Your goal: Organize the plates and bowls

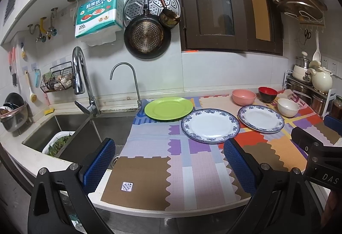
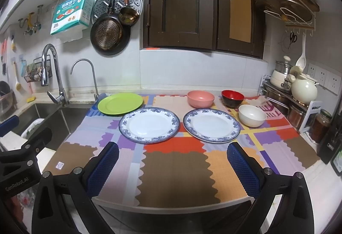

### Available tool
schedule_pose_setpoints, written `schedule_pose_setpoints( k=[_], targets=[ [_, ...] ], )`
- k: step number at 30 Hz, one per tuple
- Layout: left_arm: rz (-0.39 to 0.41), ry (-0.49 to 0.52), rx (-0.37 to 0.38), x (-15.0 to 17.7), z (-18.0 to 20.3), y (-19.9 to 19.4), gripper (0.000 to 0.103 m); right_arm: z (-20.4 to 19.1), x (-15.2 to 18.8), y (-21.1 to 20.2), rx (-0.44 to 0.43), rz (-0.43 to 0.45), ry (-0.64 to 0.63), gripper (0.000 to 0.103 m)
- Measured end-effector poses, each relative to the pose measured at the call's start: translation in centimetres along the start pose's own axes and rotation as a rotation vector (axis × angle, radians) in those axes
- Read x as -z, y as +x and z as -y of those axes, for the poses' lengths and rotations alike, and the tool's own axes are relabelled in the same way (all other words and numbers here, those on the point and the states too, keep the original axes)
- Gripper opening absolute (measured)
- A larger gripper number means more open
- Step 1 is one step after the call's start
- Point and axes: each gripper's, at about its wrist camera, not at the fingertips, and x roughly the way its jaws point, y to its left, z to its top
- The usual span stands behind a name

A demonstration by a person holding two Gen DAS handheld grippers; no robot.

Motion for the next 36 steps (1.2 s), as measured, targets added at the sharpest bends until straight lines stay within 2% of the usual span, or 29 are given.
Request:
schedule_pose_setpoints(
  k=[20,36],
  targets=[
    [0.001,-0.001,-0.003,0.2,0.1,-0.1,0.103,0.1,-0.1,0.3,0.009,-0.002,0.002,0.102],
    [-0.052,0.011,0.007,0.5,-0.4,2.1,0.103,-0.9,-0.2,2.0,0.021,-0.030,0.018,0.102]
  ],
)
